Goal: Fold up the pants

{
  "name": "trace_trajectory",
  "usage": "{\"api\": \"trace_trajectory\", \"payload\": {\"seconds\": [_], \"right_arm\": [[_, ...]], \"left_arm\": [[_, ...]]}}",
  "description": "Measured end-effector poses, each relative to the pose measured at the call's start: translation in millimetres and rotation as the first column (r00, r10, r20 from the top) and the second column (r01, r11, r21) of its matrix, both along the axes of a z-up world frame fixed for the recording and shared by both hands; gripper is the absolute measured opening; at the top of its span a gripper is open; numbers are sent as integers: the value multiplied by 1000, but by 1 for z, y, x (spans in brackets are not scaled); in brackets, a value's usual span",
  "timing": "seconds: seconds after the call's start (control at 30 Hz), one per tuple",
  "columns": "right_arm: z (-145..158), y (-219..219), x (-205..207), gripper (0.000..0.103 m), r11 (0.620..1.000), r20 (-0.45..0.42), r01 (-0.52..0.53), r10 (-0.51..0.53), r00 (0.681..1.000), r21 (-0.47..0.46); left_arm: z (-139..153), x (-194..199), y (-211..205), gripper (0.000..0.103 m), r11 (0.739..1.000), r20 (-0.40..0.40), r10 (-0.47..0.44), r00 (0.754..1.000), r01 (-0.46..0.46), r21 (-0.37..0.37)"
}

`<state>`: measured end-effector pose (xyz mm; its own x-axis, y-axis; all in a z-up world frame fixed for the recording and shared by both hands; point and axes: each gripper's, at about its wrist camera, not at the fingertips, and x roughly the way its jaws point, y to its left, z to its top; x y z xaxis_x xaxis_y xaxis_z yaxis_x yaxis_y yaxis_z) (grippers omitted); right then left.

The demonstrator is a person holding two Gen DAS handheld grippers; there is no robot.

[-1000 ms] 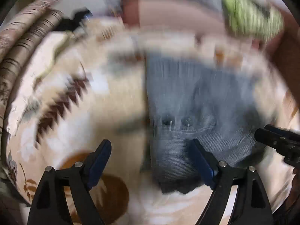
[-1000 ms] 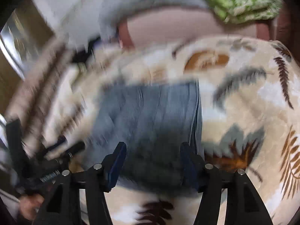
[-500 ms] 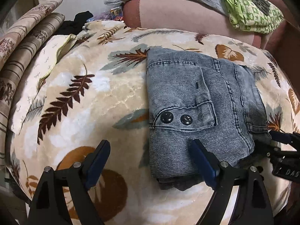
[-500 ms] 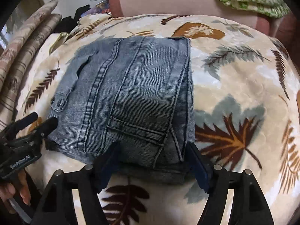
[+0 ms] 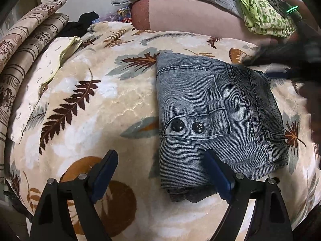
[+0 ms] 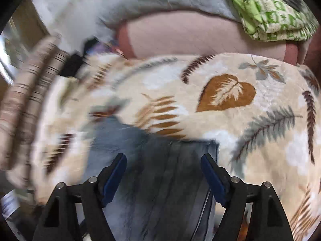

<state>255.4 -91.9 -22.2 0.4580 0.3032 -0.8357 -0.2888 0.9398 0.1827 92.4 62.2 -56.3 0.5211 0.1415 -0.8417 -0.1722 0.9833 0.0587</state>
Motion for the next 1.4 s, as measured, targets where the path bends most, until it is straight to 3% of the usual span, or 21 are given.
{"api": "trace_trajectory", "payload": {"seconds": [0.03,0.07,0.1,0.13,0.23,0.33,0.43,0.5,0.57,0.6,0.63,0.73,0.93,1.07,1.4], "right_arm": [[-29,5,19,81,997,-103,25,-32,994,-68],[-52,7,32,85,997,-190,41,-53,980,-69],[-55,6,33,96,997,-174,59,-68,982,-57],[-50,6,29,97,994,-133,65,-76,988,-86],[-37,-6,16,95,997,-132,67,-72,989,-38],[-13,-29,-22,95,995,-90,89,-85,992,38],[4,-34,-65,96,997,-51,20,-15,999,80],[-4,-32,-94,96,992,-44,-14,19,999,122],[-44,-13,-104,97,996,-143,-84,78,987,-35],[-57,-9,-107,99,989,-153,-111,96,984,-94],[-54,-11,-112,99,990,-103,-98,88,991,-97],[-26,-19,-123,99,998,-62,-48,45,997,-50],[21,-44,-171,100,1000,91,-21,21,996,0],[36,-61,-213,100,1000,198,20,-21,980,9],[27,-74,-230,103,995,194,23,-4,981,-94]], "left_arm": [[0,0,0,88,1000,1,-3,1000,3,-6],[0,0,0,88,1000,1,-6,1000,6,-11],[0,0,0,88,1000,3,-7,1000,7,-2],[0,0,1,88,1000,6,-12,1000,12,-3],[0,1,3,88,1000,4,-6,1000,6,-23],[3,-4,5,88,999,12,4,1000,-3,-37],[8,-10,6,88,999,33,9,999,-8,-36],[5,-9,5,88,999,17,11,1000,-11,-34],[6,-8,4,88,999,5,18,1000,-17,-39],[9,-10,3,88,999,3,11,1000,-11,-42],[14,-15,2,88,999,18,-1,1000,2,-37],[27,-23,-1,88,1000,47,-7,999,6,6],[42,-40,-6,88,1000,73,-11,997,13,-28],[45,-51,-12,88,999,68,-19,998,21,-29],[49,-63,-30,88,998,60,-52,997,54,-35]]}}
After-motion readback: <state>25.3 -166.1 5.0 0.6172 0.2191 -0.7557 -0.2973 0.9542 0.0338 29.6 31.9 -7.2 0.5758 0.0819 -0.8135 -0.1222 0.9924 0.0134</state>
